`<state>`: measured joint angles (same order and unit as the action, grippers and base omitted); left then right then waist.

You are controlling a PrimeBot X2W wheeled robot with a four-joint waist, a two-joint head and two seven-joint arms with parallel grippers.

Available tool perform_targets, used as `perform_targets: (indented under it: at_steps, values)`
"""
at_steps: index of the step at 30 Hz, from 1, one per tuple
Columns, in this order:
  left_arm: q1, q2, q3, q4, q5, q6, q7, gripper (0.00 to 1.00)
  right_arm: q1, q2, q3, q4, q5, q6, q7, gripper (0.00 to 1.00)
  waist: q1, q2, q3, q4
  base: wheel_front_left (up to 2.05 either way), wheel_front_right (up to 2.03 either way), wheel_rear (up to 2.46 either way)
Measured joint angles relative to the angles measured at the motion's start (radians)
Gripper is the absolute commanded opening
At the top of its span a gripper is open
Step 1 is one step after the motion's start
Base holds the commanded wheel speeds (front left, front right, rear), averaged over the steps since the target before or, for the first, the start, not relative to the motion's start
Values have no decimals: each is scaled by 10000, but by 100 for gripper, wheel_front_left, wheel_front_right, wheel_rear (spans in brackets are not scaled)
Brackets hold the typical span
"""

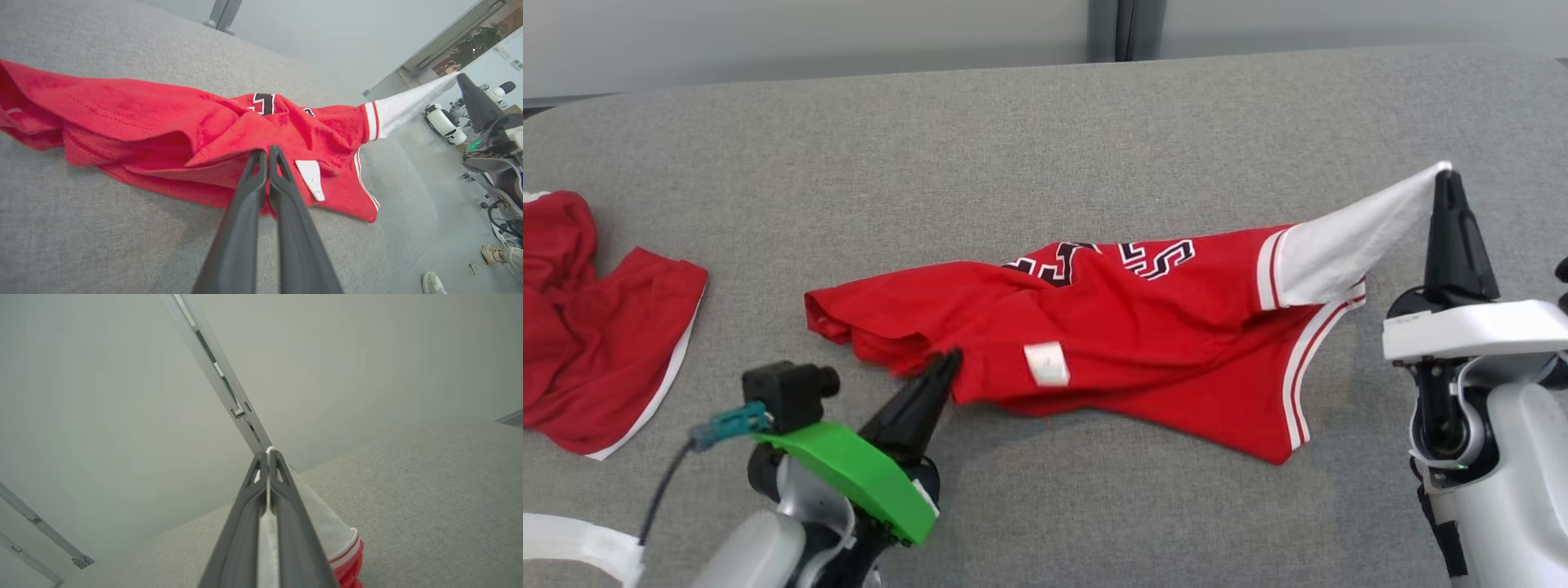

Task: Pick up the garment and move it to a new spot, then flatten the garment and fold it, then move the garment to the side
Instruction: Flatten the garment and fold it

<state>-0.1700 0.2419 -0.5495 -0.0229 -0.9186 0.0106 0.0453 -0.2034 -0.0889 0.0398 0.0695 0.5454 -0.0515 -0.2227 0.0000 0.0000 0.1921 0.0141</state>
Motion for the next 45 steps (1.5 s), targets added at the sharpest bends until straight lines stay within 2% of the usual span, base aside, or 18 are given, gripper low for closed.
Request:
perform_targets:
  at_steps: [4,9,14,19,24,26,28,35,39,41,45]
  values:
    - [-213,631,529,-1419,-117,-426,-127,0,-294,-88,-291,-777,378,309,-69,0,0,0,-171,50,0,0,0]
    - [-182,1227,1055,-2957,-451,-813,-203,0,-645,52,-859,-2414,1678,940,-163,0,0,0,-446,73,0,0,0]
    - [6,1638,1622,-4069,-884,-819,-209,0,-655,31,-1509,-3471,2228,1043,-236,0,0,0,-691,27,0,0,0]
    - [608,2594,2293,-5079,-1066,-817,-117,0,-503,-276,-2395,-4167,2637,940,-236,0,0,0,-919,-153,0,0,0]
    - [1100,2867,2328,-6704,-1559,-1032,23,0,-253,-303,-3252,-5083,3687,911,-180,0,0,0,-1127,-344,0,0,0]
    - [1368,3026,2552,-7035,-1689,-1030,29,0,-16,-464,-3536,-5149,3758,704,75,0,0,0,-1203,-412,0,0,0]
    - [1607,3254,2635,-7354,-1860,-1024,163,0,338,-625,-3638,-5229,3827,585,401,0,0,0,-1257,-482,0,0,0]
    - [2398,3618,2652,-8636,-2057,-1009,426,0,753,-738,-3710,-6422,4683,587,1106,0,0,0,-1134,-618,0,0,0]
    - [2844,3785,2995,-8817,-2144,-709,447,0,1052,-805,-3935,-6870,4861,464,1383,0,0,0,-918,-641,0,0,0]
    - [3061,3908,3035,-8755,-2163,-566,625,0,1202,-807,-3960,-6869,4863,242,1542,0,0,0,-778,-650,0,0,0]
    - [3351,3917,2441,-8107,-2869,-548,867,0,1639,-790,-3467,-6403,4677,-33,1977,0,0,0,-425,-652,0,0,0]
